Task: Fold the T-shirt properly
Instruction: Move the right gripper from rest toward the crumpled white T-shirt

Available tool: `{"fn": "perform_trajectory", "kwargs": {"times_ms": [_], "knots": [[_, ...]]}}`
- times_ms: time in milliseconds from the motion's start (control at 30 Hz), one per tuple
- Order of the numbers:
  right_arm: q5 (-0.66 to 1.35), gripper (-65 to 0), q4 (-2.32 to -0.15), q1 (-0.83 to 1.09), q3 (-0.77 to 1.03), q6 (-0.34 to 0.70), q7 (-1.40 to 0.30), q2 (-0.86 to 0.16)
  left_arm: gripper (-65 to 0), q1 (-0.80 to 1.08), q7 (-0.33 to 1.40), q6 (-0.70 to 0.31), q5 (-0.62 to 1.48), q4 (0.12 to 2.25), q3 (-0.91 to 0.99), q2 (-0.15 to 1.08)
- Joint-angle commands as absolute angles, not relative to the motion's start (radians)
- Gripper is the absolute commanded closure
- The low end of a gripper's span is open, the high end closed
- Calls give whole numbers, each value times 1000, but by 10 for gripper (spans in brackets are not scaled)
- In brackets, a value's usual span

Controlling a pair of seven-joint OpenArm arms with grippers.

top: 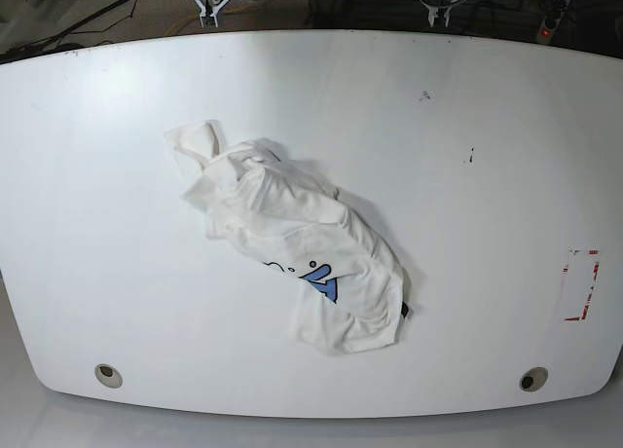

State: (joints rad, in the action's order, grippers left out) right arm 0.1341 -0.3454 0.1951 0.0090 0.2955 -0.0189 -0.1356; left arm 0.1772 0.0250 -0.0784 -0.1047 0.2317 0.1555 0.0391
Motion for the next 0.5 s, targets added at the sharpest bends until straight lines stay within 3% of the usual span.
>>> {"fn": "perform_trajectory", "kwargs": {"times_ms": [0,33,467], "knots": [[132,-206,-408,266,14,301,-17,-138,-463,228,-4,-75,-98,271,151,54],[133,-200,-352,185,10,298,-10,-127,-468,185,21,-74,-104,239,157,36],[133,-197,-357,188,10,298,-10,-130,-465,189,21,-74,-104,243,157,36]]}}
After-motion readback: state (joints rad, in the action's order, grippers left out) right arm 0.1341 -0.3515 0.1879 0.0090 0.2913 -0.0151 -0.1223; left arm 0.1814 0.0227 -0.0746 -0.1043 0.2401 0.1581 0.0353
